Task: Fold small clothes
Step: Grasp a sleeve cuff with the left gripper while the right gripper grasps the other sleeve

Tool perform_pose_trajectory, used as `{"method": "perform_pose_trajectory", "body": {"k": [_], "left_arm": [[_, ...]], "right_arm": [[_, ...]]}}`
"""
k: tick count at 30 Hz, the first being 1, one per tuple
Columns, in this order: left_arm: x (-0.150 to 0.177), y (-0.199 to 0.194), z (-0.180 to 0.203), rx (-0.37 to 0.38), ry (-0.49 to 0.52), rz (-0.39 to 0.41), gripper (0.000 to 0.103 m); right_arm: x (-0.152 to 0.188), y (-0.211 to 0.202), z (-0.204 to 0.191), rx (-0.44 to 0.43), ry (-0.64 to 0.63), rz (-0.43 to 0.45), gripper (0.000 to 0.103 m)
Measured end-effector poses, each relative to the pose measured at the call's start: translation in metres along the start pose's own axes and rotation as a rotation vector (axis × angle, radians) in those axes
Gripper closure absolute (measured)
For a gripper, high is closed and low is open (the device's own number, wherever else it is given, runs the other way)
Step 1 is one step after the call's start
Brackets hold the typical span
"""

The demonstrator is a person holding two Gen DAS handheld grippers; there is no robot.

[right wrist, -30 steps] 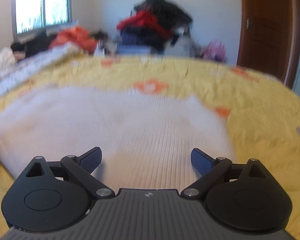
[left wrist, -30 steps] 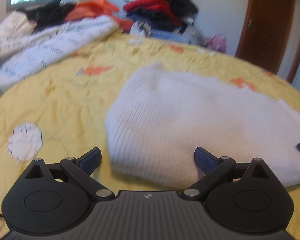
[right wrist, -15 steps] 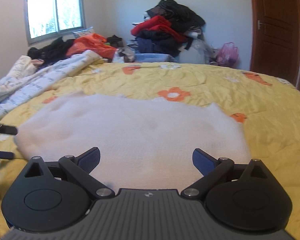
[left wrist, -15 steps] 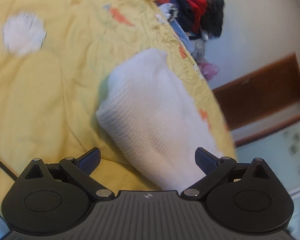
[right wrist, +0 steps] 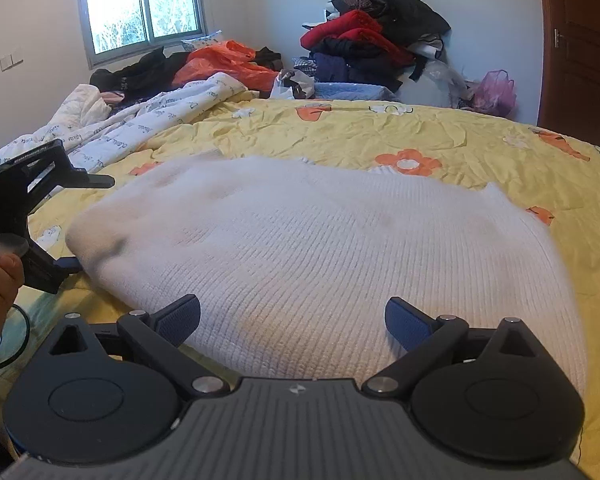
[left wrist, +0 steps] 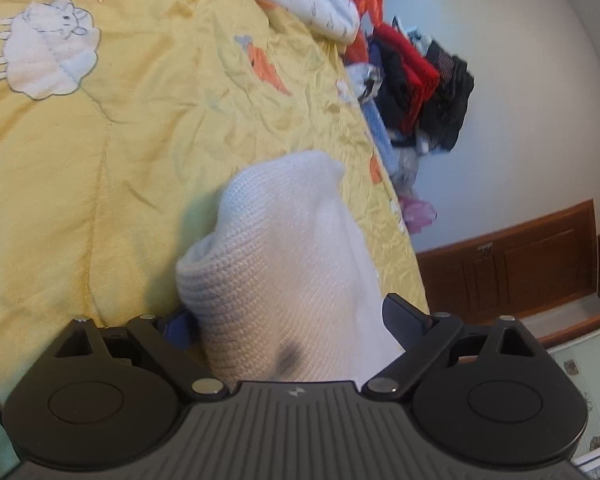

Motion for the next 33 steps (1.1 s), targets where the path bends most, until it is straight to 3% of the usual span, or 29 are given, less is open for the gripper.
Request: {"method": "perform_pose_trajectory", "body": {"k": [4, 8, 11, 14, 18, 24, 29, 33], "left_arm": [[0.0, 0.007, 0.005, -0.034, 0.043, 0.079, 0.019], [-0.002, 0.017, 0.006, -0.123, 0.083, 0.103, 0.065], [-0.002, 0.015, 0.002, -0.124, 0.095, 0.104, 0.071], [0.005, 0.011, 0.009, -0.14, 0.179, 0.131, 0.074], [0.028, 0.006, 0.041, -0.2, 0.491, 0.205, 0.075], [0.064, 0.012, 0.069, -0.292, 0.845, 0.27, 0.075], [0.088, 0.018, 0.079, -0.347, 1.061, 0.304, 0.075], [0.101, 0.024, 0.081, -0.375, 1.185, 0.319, 0.075]], "right_arm": [[-0.006, 0.004, 0.003, -0.017, 0.021, -0.008, 0.003], [-0.011, 0.011, -0.002, -0.029, 0.02, -0.022, 0.003], [-0.016, 0.014, -0.008, -0.052, 0.007, -0.024, 0.003], [-0.026, 0.021, -0.012, -0.081, 0.004, -0.036, 0.003], [-0.059, 0.04, -0.009, -0.187, 0.072, -0.069, 0.003], [-0.136, 0.113, -0.018, -0.384, 0.322, -0.287, 0.003], [-0.175, 0.166, -0.082, -0.509, 0.248, -0.453, 0.004], [-0.181, 0.198, -0.129, -0.471, 0.09, -0.569, 0.013]]}}
Point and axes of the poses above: each gripper's, at about its wrist camera, not at the fingertips, and y roughly the way its jaws point, z to its right, x to its underside, the point moved 3 cm from there along y, roughly the way its jaws point, and after that the axes turned 2 degrees about -y, right-handed, at the moved point
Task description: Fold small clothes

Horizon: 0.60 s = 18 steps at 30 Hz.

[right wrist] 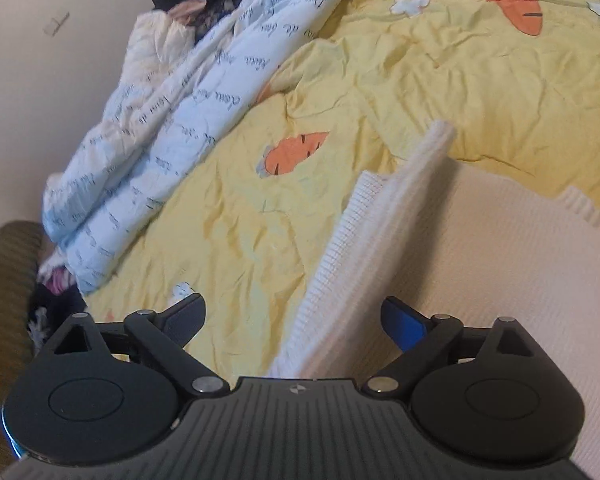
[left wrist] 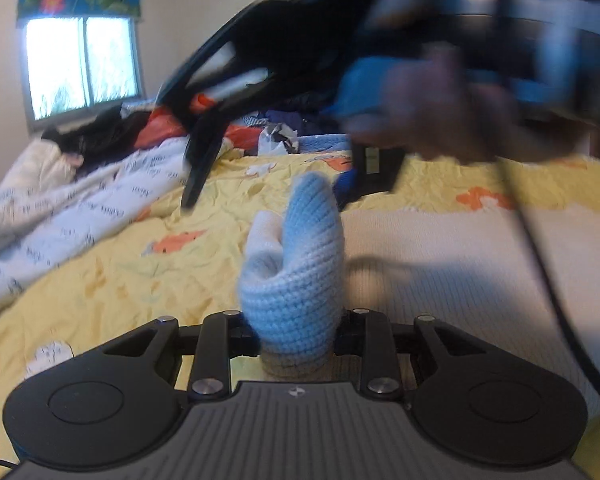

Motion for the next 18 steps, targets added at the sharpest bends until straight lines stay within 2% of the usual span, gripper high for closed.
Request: {"method": "perform_pose_trajectory", "body": {"k": [2, 4, 6, 7, 9, 10, 13, 18], "left_arm": [[0.001, 0.0, 0.004, -0.006, 0.026, 0.002, 0.075], [0.0, 0.0, 0.004, -0.008, 0.033, -0.005, 0.075], [0.0, -0.002, 0.004, -0.009, 0.049, -0.001, 0.075], [0.0, -0.003, 0.004, -0.01, 0.058, 0.002, 0.075], [-0.002, -0.006, 0.006, -0.007, 0.074, 0.008, 0.075], [-0.004, -0.008, 0.008, 0.0, 0.079, 0.014, 0.075], [-0.014, -0.017, 0.016, 0.024, 0.099, 0.047, 0.075], [-0.046, -0.047, 0.056, 0.144, 0.156, 0.159, 0.075]], "right_arm": [[-0.01, 0.021, -0.006, 0.07, -0.057, -0.049, 0.029], [-0.016, 0.041, -0.006, 0.177, -0.095, -0.102, 0.032], [-0.015, 0.052, -0.006, 0.216, -0.137, -0.131, 0.036], [-0.014, 0.052, -0.008, 0.219, -0.162, -0.121, 0.044], [-0.01, 0.045, -0.011, 0.245, -0.253, -0.086, 0.071], [-0.007, 0.04, -0.01, 0.248, -0.288, -0.08, 0.077], [-0.007, 0.008, 0.005, 0.174, -0.292, -0.018, 0.079], [0.009, -0.078, 0.045, 0.079, -0.252, 0.134, 0.08]]}}
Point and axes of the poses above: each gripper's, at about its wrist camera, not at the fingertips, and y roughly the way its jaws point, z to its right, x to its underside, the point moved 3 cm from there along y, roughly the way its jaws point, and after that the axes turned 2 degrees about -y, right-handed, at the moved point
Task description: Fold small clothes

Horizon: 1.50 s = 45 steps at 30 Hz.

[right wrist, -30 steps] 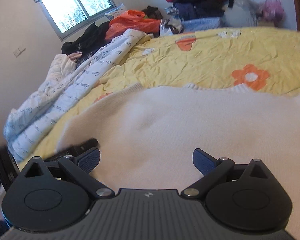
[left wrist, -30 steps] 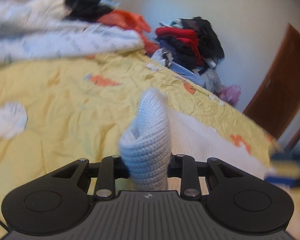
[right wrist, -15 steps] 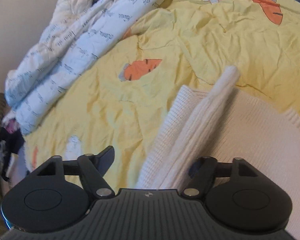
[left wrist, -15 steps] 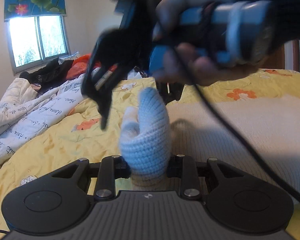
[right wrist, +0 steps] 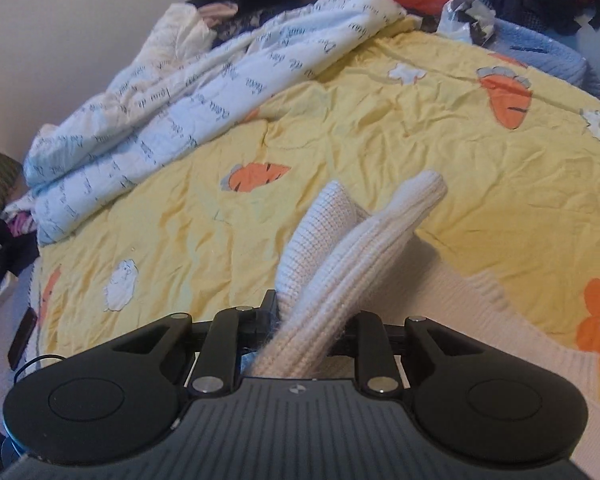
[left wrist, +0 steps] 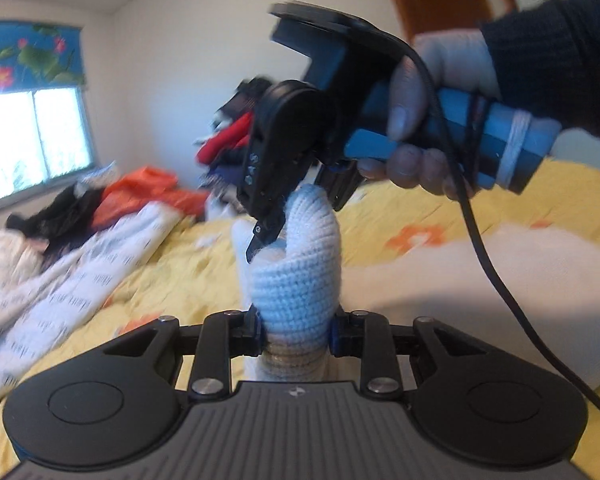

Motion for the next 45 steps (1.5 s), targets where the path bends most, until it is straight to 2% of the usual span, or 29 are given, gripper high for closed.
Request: {"method": "perform_pose_trajectory", "body": {"k": [4, 7, 9, 12, 15, 16, 17, 19, 21, 23, 25, 27, 28, 31, 32, 34, 38, 43, 45], "left_arm": [[-0.029, -0.009, 0.051, 0.155, 0.036, 0.068, 0.075], [-0.035, -0.015, 0.103, 0.266, 0.092, 0.097, 0.075], [-0.029, -0.016, 0.142, 0.353, 0.126, 0.077, 0.075], [-0.008, -0.015, 0.187, 0.416, 0.228, 0.041, 0.075], [0.021, -0.009, 0.223, 0.422, 0.368, 0.013, 0.075], [0.028, -0.01, 0.226, 0.405, 0.411, 0.044, 0.074], [0.029, -0.012, 0.226, 0.397, 0.43, 0.064, 0.073], [0.026, -0.016, 0.219, 0.411, 0.419, 0.079, 0.072], [0.022, -0.014, 0.207, 0.417, 0.409, 0.089, 0.072], [0.023, -0.017, 0.207, 0.412, 0.427, 0.103, 0.07], [0.027, -0.021, 0.218, 0.385, 0.489, 0.124, 0.069], [0.031, -0.023, 0.228, 0.36, 0.553, 0.158, 0.065], [0.032, -0.025, 0.231, 0.356, 0.582, 0.182, 0.058], [0.041, -0.03, 0.24, 0.357, 0.666, 0.285, 0.02], [0.045, -0.034, 0.244, 0.367, 0.696, 0.318, 0.02], [0.052, -0.028, 0.248, 0.394, 0.732, 0.311, 0.021], [0.054, -0.024, 0.25, 0.4, 0.725, 0.277, 0.022], [0.043, -0.024, 0.244, 0.397, 0.697, 0.273, 0.022], [0.043, -0.019, 0.247, 0.391, 0.699, 0.251, 0.035]], "right_arm": [[0.033, -0.088, 0.053, 0.0, 0.09, 0.138, 0.08], [0.08, -0.139, 0.098, 0.046, 0.164, 0.199, 0.08], [0.118, -0.161, 0.128, 0.074, 0.242, 0.221, 0.08], [0.176, -0.17, 0.164, 0.114, 0.366, 0.222, 0.08], [0.226, -0.155, 0.188, 0.117, 0.502, 0.221, 0.078], [0.238, -0.151, 0.194, 0.105, 0.552, 0.24, 0.069], [0.247, -0.15, 0.196, 0.108, 0.603, 0.266, 0.055], [0.26, -0.159, 0.202, 0.072, 0.677, 0.344, 0.052], [0.264, -0.176, 0.205, 0.069, 0.721, 0.443, 0.043], [0.261, -0.194, 0.207, 0.102, 0.731, 0.545, 0.043], [0.25, -0.204, 0.205, 0.093, 0.707, 0.586, 0.043], [0.233, -0.202, 0.203, 0.073, 0.665, 0.564, 0.042], [0.222, -0.195, 0.201, 0.071, 0.642, 0.527, 0.039], [0.202, -0.165, 0.201, 0.123, 0.564, 0.377, 0.036], [0.2, -0.155, 0.203, 0.154, 0.558, 0.335, 0.036], [0.197, -0.139, 0.208, 0.185, 0.573, 0.277, 0.036], [0.203, -0.123, 0.204, 0.212, 0.533, 0.252, 0.051], [0.207, -0.127, 0.207, 0.194, 0.538, 0.243, 0.051], [0.207, -0.129, 0.208, 0.186, 0.537, 0.231, 0.052]]}}
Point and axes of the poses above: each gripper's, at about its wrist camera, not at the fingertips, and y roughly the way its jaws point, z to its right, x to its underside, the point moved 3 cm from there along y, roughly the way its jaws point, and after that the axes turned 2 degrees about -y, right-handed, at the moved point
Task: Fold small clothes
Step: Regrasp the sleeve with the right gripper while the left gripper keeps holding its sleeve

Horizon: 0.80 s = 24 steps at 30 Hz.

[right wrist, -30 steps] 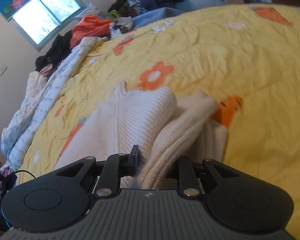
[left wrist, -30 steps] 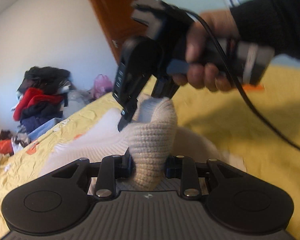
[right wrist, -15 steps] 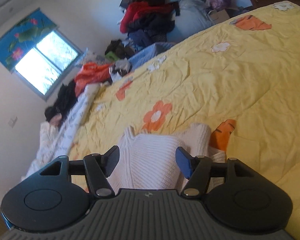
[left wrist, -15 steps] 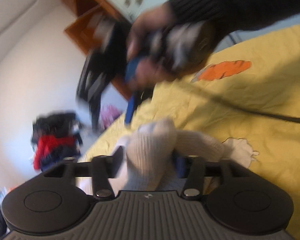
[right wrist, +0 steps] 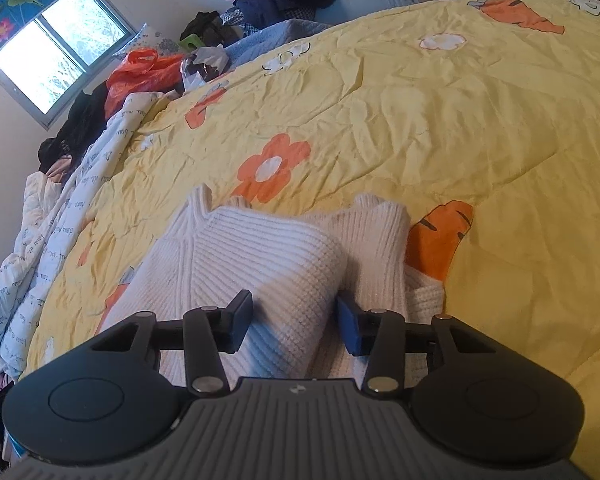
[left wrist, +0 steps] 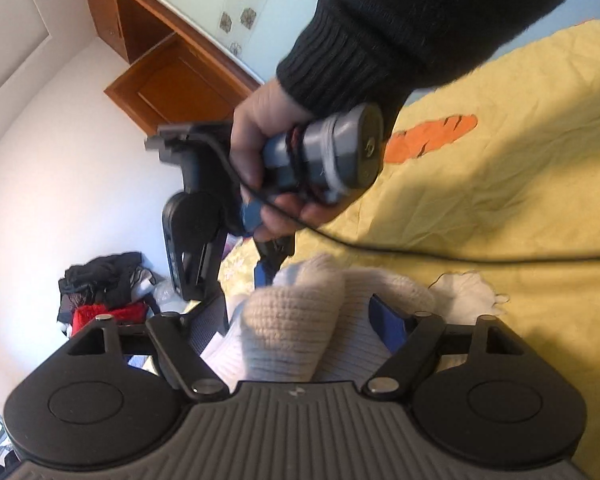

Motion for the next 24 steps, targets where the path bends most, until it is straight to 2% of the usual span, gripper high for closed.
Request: {"method": "perform_pose_trajectory", "body": {"k": [1, 2, 4, 5, 6, 7, 8, 9, 11, 13, 14, 16, 19, 22, 23, 24], "left_arm": [[0.0, 0.007, -0.003, 0.001, -0.004, -0.017, 0.056], [0.0, 0.009, -0.004, -0.003, -0.015, -0.03, 0.065], [-0.002, 0.01, -0.006, -0.004, -0.031, -0.02, 0.069], [-0.002, 0.01, -0.004, -0.017, -0.011, -0.014, 0.071], [-0.003, 0.009, -0.003, -0.028, 0.005, -0.005, 0.072], [-0.005, 0.007, -0.003, -0.042, 0.019, 0.006, 0.073], [-0.006, 0.006, -0.005, -0.053, 0.03, 0.017, 0.073], [-0.004, 0.004, -0.004, -0.061, 0.048, 0.028, 0.073], [-0.005, 0.002, -0.003, -0.063, 0.071, 0.034, 0.073], [-0.003, 0.01, 0.007, -0.008, 0.053, 0.001, 0.074], [0.0, 0.016, 0.017, 0.027, 0.056, -0.02, 0.074], [0.004, 0.016, 0.032, -0.006, 0.102, 0.008, 0.075], [0.003, 0.018, 0.02, 0.03, 0.025, 0.0, 0.075], [0.005, 0.018, 0.009, 0.037, 0.006, 0.017, 0.07], [0.005, 0.015, 0.003, 0.048, -0.016, 0.02, 0.067], [0.006, 0.012, -0.004, 0.075, -0.05, 0.02, 0.065]], "right_arm": [[0.0, 0.0, 0.0, -0.002, 0.0, -0.006, 0.052], [-0.001, 0.0, 0.0, -0.003, 0.001, -0.009, 0.052], [-0.001, 0.001, 0.0, 0.002, 0.002, -0.009, 0.053], [0.0, 0.001, 0.0, 0.007, -0.002, -0.003, 0.065], [0.001, 0.001, -0.001, 0.016, -0.009, 0.013, 0.071], [0.002, 0.001, -0.003, 0.021, -0.017, 0.025, 0.081], [0.001, -0.003, -0.006, 0.029, -0.033, 0.042, 0.086], [-0.001, -0.009, -0.012, 0.032, -0.06, 0.057, 0.087], [-0.005, -0.031, -0.025, 0.002, -0.114, 0.111, 0.088], [-0.007, -0.049, -0.024, -0.006, -0.159, 0.161, 0.089], [-0.007, -0.045, -0.011, 0.0, -0.126, 0.135, 0.089], [0.001, -0.025, 0.017, 0.083, -0.074, 0.054, 0.09], [0.011, -0.028, 0.019, 0.075, -0.061, 0.09, 0.09], [0.014, -0.025, 0.019, 0.084, -0.046, 0.096, 0.09], [0.016, -0.023, 0.022, 0.079, -0.024, 0.098, 0.082], [0.016, -0.022, 0.024, 0.075, -0.008, 0.102, 0.082]]}}
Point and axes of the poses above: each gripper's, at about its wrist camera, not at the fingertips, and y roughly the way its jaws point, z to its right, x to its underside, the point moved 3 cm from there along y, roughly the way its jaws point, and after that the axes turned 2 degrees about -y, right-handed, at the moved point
